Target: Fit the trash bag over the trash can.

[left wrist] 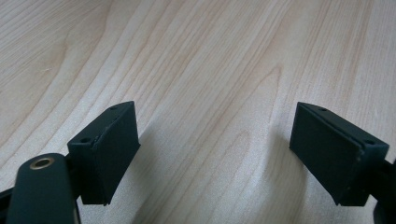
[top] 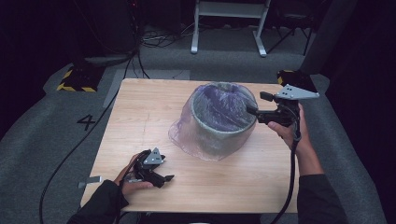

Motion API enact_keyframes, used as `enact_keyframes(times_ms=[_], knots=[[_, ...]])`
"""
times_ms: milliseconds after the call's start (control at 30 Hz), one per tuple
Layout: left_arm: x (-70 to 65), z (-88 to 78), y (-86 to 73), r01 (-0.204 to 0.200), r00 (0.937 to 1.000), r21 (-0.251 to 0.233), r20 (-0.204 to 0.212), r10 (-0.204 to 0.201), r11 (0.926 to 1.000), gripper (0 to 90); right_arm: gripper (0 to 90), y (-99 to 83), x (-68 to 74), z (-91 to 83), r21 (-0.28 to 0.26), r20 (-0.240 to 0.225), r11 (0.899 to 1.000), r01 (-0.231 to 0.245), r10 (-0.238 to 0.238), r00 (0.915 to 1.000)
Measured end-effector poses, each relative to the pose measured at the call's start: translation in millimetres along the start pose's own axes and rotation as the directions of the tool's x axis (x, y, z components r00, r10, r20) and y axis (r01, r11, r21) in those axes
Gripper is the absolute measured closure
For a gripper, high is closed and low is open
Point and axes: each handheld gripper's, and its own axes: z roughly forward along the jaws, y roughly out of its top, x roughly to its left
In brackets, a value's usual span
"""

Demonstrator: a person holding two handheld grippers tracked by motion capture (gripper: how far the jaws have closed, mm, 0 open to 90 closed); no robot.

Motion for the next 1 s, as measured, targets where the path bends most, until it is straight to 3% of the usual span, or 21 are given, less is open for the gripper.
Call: enact_keyframes(times_ms=[267, 400, 500, 600, 700, 767, 900, 1000], knots=[[0.0, 0.0, 0.0, 0.0, 1.0, 0.0, 0.0, 0.0, 1.0, 15.1, 18.6, 9.1, 12.5, 17.5, 0.035, -0.064, 0.999, 0.039, -0.037, 0.9973], [0.1, 0.0, 0.0, -0.001, 1.0, -0.001, 0.002, 0.001, 1.0, 15.1, 18.5, 13.2, 16.2, 26.9, 0.042, -0.06, 0.998, 0.044, -0.041, 0.9974], [0.3, -0.1, -0.1, -0.001, 1.0, 0.0, 0.003, 0.001, 1.0, 15.1, 18.5, 16.0, 20.8, 36.8, 0.082, -0.035, 0.994, 0.071, -0.068, 0.9971], [0.5, -0.1, -0.1, -0.003, 1.0, 0.0, 0.004, 0.003, 1.0, 15.1, 21.9, 18.6, 24.2, 45.2, 0.12, -0.054, 0.987, 0.108, -0.102, 0.9933], [0.5, -0.2, -0.1, -0.003, 1.0, 0.0, 0.005, 0.003, 1.0, 15.1, 23.1, 19.9, 26.2, 52.7, 0.129, -0.045, 0.987, 0.096, -0.091, 0.9948], [0.5, -0.2, -0.1, -0.004, 1.0, 0.0, 0.004, 0.004, 1.0, 15.1, 23.5, 20.4, 27.2, 56.5, 0.14, -0.065, 0.986, 0.09, -0.082, 0.9945], [1.1, -0.3, -0.3, -0.007, 0.9999, -0.001, 0.01, 0.007, 1.0, 15.4, 30.2, 21.8, 29.3, 65.1, 0.188, -0.097, 0.979, 0.083, -0.065, 0.9931], [0.9, -0.3, -0.3, -0.007, 0.9999, -0.001, 0.01, 0.007, 1.0, 15.4, 32.7, 21.8, 30.9, 71.8, 0.239, -0.112, 0.966, 0.099, -0.073, 0.991]])
